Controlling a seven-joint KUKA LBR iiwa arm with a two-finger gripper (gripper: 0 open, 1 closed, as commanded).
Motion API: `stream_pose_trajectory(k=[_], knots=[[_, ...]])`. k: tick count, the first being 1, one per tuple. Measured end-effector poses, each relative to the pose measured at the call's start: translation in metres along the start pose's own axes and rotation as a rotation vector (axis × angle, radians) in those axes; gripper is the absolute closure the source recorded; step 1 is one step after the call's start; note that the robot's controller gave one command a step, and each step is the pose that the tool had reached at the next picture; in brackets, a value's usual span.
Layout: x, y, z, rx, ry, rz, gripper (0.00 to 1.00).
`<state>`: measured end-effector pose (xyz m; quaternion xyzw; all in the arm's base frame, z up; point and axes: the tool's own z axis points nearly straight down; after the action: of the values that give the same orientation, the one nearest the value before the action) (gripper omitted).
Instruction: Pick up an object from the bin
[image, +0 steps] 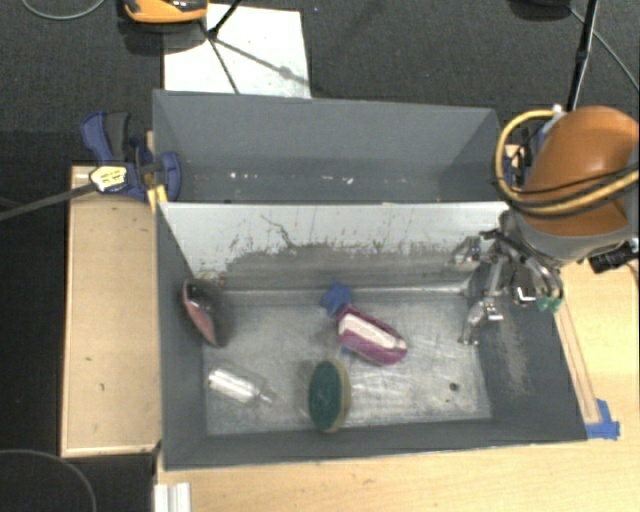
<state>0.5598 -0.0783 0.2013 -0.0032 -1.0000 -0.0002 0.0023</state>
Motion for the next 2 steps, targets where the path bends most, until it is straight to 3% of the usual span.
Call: stream_pose_trajectory(k=[1,2], knots=[[0.042,0.06,0.088,-0.002,0.0,-0.166,0.0],[-0.004,0.119,0.122,-0.002,-0.016,0.002,0.0]])
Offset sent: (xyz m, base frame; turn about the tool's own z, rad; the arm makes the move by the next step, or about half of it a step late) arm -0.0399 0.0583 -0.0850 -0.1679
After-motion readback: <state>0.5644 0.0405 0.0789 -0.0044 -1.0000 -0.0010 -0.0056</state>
